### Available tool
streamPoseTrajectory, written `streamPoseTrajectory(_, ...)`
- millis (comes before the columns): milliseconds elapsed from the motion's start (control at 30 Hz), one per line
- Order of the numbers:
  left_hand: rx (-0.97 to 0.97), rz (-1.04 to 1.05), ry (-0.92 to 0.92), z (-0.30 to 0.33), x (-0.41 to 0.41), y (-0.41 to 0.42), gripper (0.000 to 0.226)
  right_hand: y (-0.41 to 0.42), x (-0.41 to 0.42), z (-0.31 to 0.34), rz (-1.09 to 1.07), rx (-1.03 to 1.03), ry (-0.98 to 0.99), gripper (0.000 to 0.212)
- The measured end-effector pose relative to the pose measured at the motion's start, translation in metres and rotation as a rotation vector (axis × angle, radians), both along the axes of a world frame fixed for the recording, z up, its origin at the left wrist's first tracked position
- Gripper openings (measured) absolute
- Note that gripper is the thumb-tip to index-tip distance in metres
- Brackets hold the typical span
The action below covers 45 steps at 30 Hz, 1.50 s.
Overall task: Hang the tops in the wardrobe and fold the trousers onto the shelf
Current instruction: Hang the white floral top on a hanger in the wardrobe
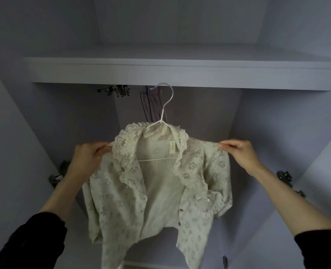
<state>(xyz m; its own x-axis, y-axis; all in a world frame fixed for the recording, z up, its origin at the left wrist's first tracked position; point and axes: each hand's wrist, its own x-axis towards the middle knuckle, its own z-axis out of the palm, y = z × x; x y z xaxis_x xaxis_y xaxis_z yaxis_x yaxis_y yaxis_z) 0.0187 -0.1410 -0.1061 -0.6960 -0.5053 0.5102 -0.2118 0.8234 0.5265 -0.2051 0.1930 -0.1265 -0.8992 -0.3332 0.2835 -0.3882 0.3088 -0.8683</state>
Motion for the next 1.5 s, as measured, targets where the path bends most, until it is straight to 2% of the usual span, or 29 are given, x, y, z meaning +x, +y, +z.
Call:
streamPoseTrajectory(67,0.019,-0.006,0.001,-0.003,0.003,-0.002,0.017,-0.006,0.002,0.008,-0.04,-0.203,-0.073,0.025)
streamPoseTrajectory(133,0.019,-0.023,-0.007,-0.006,0.005,-0.002,0.015,-0.012,0.004,0.009,-0.076,-0.25,-0.084,0.024)
streamPoseTrajectory(233,0.066,-0.044,0.052,-0.006,0.004,0.003,0.016,-0.015,0.007,0.001,-0.025,0.044,0.063,0.019)
streamPoseTrajectory(300,0.093,-0.053,0.085,-0.005,0.003,0.005,0.016,-0.015,0.012,-0.002,0.055,0.209,0.122,0.025)
streamPoseTrajectory(433,0.136,-0.067,0.114,-0.009,-0.002,0.007,0.016,-0.017,0.023,-0.001,0.111,0.408,0.308,0.027)
streamPoseTrajectory(500,0.154,-0.06,0.109,-0.012,-0.005,0.009,0.016,-0.017,0.026,-0.002,0.088,0.421,0.34,0.024)
streamPoseTrajectory(633,0.171,-0.055,-0.052,-0.024,-0.014,0.013,0.018,-0.009,0.03,-0.004,0.058,0.336,0.277,0.016)
streamPoseTrajectory(767,0.029,-0.104,-0.214,-0.041,-0.021,0.017,0.04,0.005,0.036,-0.015,-0.083,0.462,0.263,0.019)
streamPoseTrajectory(933,-0.22,-0.167,-0.084,-0.023,-0.033,0.05,0.051,0.033,0.038,-0.021,-0.3,0.674,0.07,0.025)
streamPoseTrajectory(1133,-0.521,-0.235,0.027,0.018,-0.068,0.09,0.056,0.059,0.038,-0.007,-0.409,0.691,-0.114,0.032)
streamPoseTrajectory(1300,-0.644,-0.213,0.1,0.052,-0.1,0.118,0.067,0.07,0.029,0.004,-0.366,0.604,-0.307,0.023)
streamPoseTrajectory(1500,-0.679,-0.167,0.005,0.08,-0.134,0.124,0.078,0.075,0.018,-0.003,-0.365,0.595,-0.387,0.025)
